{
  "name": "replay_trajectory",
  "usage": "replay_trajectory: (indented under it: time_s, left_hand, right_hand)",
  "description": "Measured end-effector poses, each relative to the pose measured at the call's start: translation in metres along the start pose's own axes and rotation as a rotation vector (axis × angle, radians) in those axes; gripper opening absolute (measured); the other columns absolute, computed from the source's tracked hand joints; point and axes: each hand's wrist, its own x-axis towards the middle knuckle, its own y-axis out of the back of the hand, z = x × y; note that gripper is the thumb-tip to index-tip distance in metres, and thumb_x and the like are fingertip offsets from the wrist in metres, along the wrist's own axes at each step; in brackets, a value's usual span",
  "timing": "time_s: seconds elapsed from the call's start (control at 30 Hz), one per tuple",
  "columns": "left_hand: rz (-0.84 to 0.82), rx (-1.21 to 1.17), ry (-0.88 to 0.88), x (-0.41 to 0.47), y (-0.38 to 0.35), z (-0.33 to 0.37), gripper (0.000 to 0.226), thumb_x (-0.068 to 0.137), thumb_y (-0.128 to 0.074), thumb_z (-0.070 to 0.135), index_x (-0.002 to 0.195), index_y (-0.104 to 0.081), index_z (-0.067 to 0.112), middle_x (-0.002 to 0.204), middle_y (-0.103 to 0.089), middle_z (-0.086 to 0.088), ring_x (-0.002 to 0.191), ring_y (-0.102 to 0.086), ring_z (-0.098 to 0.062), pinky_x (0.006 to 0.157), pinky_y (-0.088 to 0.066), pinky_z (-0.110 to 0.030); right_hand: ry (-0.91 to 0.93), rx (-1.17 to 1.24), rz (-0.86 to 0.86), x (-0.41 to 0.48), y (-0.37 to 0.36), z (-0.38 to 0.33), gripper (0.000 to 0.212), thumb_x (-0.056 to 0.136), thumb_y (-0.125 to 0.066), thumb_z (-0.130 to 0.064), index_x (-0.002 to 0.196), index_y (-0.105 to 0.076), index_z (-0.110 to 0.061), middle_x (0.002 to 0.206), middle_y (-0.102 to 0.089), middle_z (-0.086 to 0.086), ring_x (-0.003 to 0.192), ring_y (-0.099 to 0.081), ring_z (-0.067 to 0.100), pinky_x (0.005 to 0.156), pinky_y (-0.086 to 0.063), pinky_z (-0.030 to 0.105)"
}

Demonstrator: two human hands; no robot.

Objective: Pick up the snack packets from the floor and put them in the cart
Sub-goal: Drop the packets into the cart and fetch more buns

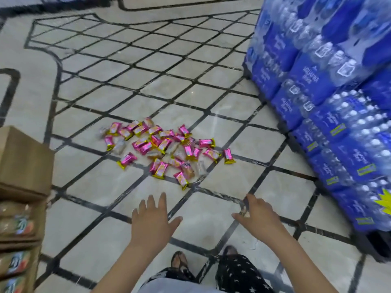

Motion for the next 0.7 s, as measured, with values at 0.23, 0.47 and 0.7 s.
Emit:
replay_trajectory:
  time_s: [0.23, 0.47, 0.7]
  left_hand:
    - [-0.058, 0.019, 0.053, 0.092, 0.024, 0.075, 0.088, 0.090, -0.032, 0.073, 0.156, -0.006, 0.021, 0.160, -0.020, -0.013, 0.146, -0.023, -0.032, 0.115, -0.028, -0.045]
    - [-0.117, -0.096, 0.168, 0.190, 0.057, 0.171, 0.086, 0.089, -0.033, 0.074, 0.154, -0.012, 0.022, 0.154, -0.032, -0.007, 0.140, -0.033, -0.029, 0.109, -0.037, -0.042]
    - [-0.152, -0.181, 0.092, 0.305, 0.046, 0.238, 0.080, 0.090, -0.036, 0.071, 0.152, -0.018, 0.023, 0.148, -0.039, 0.001, 0.134, -0.041, -0.022, 0.102, -0.043, -0.035]
  right_hand:
    - [-0.031, 0.014, -0.066, 0.110, 0.066, 0.047, 0.070, 0.090, -0.053, -0.059, 0.142, -0.032, -0.016, 0.135, -0.047, 0.009, 0.126, -0.042, 0.029, 0.098, -0.044, 0.039]
    - [0.054, -0.056, -0.105, 0.249, 0.162, 0.094, 0.075, 0.091, -0.052, -0.058, 0.146, -0.029, -0.012, 0.143, -0.044, 0.011, 0.131, -0.041, 0.030, 0.102, -0.042, 0.039]
    - [0.004, -0.059, -0.177, 0.397, 0.179, 0.133, 0.074, 0.091, -0.054, -0.056, 0.145, -0.032, -0.010, 0.140, -0.048, 0.013, 0.128, -0.045, 0.029, 0.099, -0.045, 0.038]
